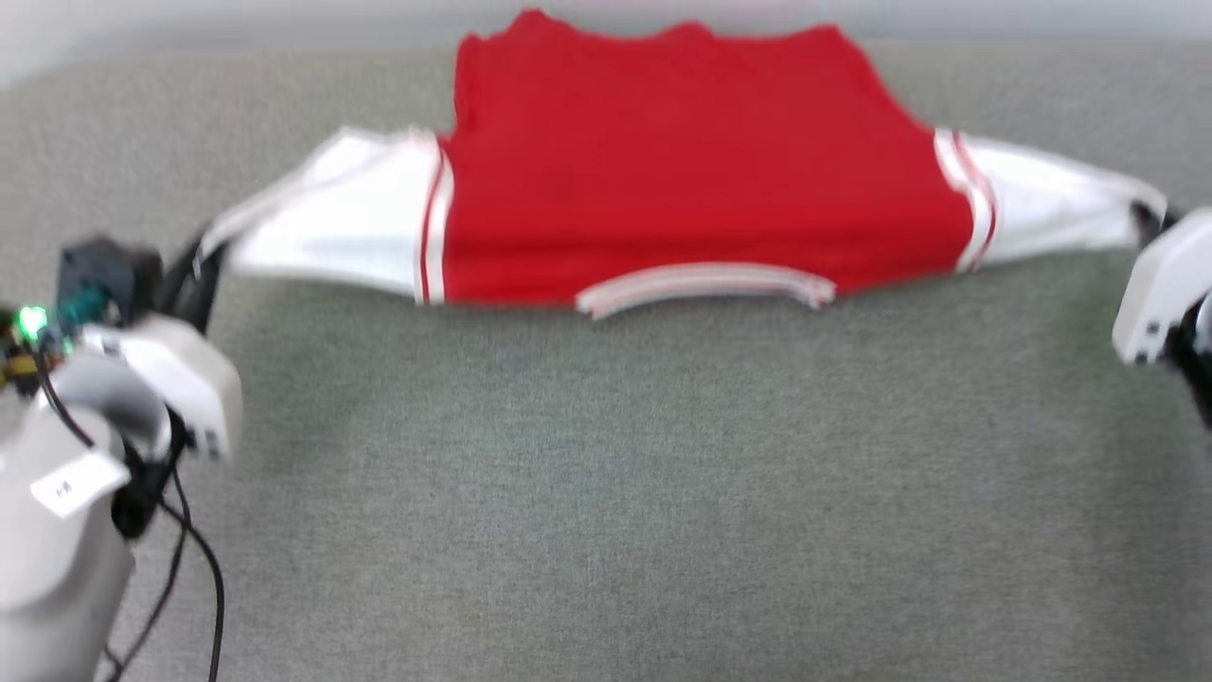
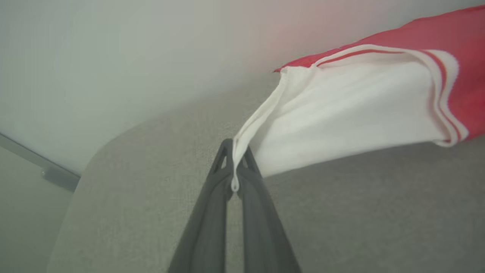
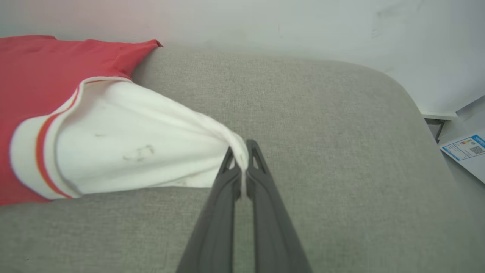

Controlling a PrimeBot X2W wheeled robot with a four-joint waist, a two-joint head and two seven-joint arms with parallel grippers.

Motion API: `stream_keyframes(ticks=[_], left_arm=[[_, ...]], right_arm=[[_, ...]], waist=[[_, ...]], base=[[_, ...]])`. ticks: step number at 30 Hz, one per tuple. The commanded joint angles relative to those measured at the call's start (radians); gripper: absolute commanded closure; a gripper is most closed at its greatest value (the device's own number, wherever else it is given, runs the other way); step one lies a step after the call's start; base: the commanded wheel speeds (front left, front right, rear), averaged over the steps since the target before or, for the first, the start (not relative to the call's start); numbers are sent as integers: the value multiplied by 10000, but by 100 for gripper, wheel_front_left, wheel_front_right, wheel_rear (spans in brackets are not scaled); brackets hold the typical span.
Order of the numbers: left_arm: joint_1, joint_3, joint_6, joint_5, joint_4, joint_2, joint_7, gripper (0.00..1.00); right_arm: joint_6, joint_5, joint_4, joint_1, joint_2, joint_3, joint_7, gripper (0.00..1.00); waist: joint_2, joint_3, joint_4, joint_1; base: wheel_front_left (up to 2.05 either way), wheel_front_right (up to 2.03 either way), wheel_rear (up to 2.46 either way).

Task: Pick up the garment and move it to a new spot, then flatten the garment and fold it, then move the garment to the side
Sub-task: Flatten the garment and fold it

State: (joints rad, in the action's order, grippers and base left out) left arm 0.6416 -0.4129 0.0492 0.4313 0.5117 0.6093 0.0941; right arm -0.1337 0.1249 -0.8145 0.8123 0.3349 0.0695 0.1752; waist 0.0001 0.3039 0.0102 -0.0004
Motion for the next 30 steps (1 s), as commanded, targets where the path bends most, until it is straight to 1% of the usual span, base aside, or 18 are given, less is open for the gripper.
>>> stream_keyframes(ticks=[1,10,16,19,22,26,30], left_arm=[[-628,120,-209,193,-162,217,-216,100],[-3859,462,-907,1312,-2188,742,-1310,100],[-5657,576,-1456,1759,-3775,1109,-1927,100],[-6394,598,-1680,2000,-4475,1228,-2257,100],[-6920,624,-1855,2187,-5101,1375,-2537,100],[-7335,621,-2059,2344,-5762,1422,-2778,100],[-7359,520,-2011,2536,-6371,1394,-3061,100]], right_arm=[[56,229,42,-502,305,-65,208,100],[58,1670,929,-2435,971,-758,1826,100],[56,2774,2045,-4021,1354,-754,3234,100],[56,3132,2704,-4826,1491,-613,3931,100],[53,3412,3364,-5580,1520,-450,4711,100],[50,3473,4165,-6186,1387,38,5195,100],[43,3335,4824,-6327,1200,274,5487,100]], waist=[[-1,-603,-137,4],[-1,-1436,-378,4],[-1,-1869,-415,4],[-1,-1994,-429,4],[-1,-2075,-434,4],[-1,-2066,-431,4],[-1,-1907,-366,4]], base=[[0,0,0],[0,0,0],[0,0,0],[0,0,0],[0,0,0],[0,0,0],[0,0,0]])
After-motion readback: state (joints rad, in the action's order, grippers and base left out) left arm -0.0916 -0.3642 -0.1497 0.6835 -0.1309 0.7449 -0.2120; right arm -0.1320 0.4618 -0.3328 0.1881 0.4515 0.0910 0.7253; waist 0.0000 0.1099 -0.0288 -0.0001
